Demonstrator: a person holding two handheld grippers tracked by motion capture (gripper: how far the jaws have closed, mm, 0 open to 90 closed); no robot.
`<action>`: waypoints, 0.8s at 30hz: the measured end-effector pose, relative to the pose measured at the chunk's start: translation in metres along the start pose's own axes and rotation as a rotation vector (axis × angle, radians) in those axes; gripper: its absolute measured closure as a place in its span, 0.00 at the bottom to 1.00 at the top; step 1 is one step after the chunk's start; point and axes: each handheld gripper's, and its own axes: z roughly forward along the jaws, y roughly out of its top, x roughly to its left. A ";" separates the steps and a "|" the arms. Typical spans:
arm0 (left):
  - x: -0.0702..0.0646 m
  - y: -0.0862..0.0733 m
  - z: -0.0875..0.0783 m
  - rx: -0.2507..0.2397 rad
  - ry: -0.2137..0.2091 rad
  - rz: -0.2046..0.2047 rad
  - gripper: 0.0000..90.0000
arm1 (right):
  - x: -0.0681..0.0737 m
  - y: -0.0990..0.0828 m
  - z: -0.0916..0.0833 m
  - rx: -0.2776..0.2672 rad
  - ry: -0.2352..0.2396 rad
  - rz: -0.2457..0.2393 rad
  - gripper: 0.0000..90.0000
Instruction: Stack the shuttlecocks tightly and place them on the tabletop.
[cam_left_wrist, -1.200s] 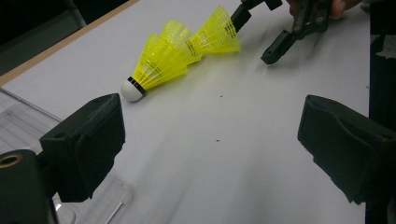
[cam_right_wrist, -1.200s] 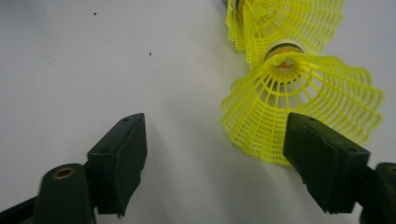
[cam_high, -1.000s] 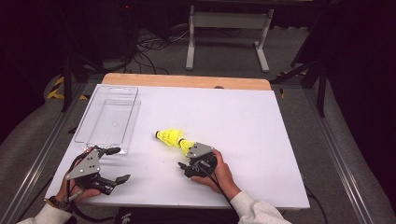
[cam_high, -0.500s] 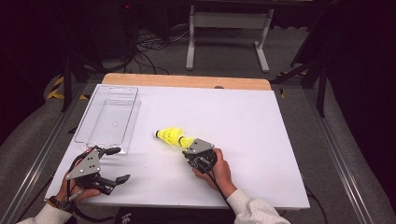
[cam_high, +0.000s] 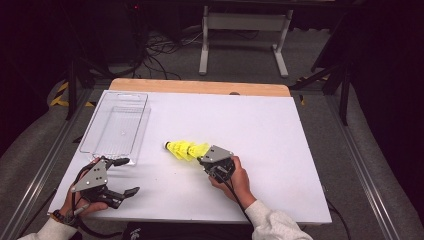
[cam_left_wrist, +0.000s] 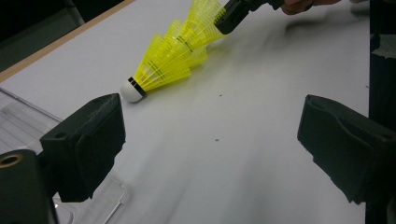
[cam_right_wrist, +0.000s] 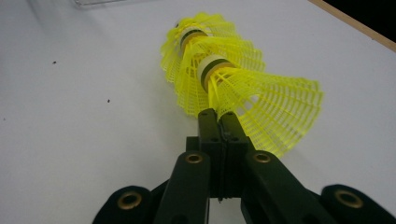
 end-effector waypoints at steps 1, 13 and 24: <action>0.000 0.000 0.000 0.000 0.000 0.001 0.09 | 0.000 0.001 0.000 -0.005 0.006 0.001 1.00; 0.000 0.000 0.000 0.000 -0.004 -0.001 0.10 | -0.001 0.005 0.016 -0.013 0.043 0.000 1.00; -0.001 0.000 0.002 0.008 -0.001 0.012 0.10 | 0.001 0.006 0.028 0.018 0.068 -0.011 0.93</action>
